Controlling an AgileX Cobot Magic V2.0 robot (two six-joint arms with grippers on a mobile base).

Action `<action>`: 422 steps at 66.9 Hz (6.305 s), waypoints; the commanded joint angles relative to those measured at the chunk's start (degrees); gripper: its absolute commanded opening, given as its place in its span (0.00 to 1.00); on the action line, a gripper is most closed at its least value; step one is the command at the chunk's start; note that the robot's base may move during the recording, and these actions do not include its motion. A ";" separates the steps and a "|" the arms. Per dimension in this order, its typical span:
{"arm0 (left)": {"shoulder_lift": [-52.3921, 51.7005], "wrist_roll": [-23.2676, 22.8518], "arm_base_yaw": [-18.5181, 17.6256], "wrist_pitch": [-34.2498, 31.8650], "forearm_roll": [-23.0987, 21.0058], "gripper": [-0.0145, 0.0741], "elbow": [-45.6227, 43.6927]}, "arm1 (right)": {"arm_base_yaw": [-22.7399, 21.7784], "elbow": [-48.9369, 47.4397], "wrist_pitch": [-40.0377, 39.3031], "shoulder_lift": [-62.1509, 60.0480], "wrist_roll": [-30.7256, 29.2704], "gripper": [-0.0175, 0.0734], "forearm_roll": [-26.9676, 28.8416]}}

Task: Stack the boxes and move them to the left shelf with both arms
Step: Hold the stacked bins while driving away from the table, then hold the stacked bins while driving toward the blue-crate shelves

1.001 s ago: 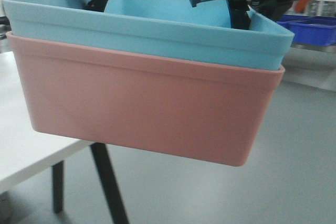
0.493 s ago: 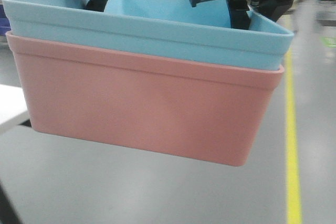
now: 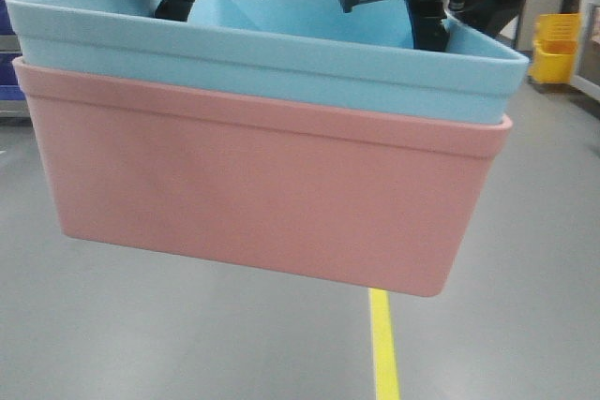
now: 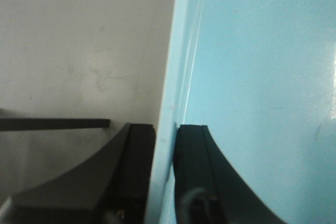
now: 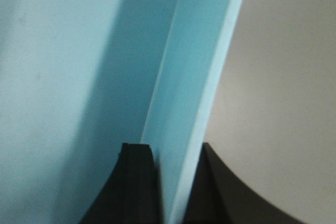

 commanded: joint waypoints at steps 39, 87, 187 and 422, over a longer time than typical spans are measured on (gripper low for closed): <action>-2.94 -1.03 -2.40 -9.51 -5.17 0.16 -2.62 | 1.74 -2.73 -11.60 -3.08 -0.86 0.25 4.06; -2.81 -1.03 -2.40 -9.51 -5.17 0.16 -2.62 | 1.69 -2.73 -11.46 -3.09 -0.86 0.25 4.00; -1.73 -1.03 -2.28 -9.50 -6.12 0.16 -2.62 | 1.64 -2.73 -8.97 -2.34 -0.86 0.25 3.44; -1.33 -1.03 -2.39 -9.50 -7.23 0.16 -2.62 | 1.64 -2.73 -7.27 -2.34 -0.86 0.25 3.39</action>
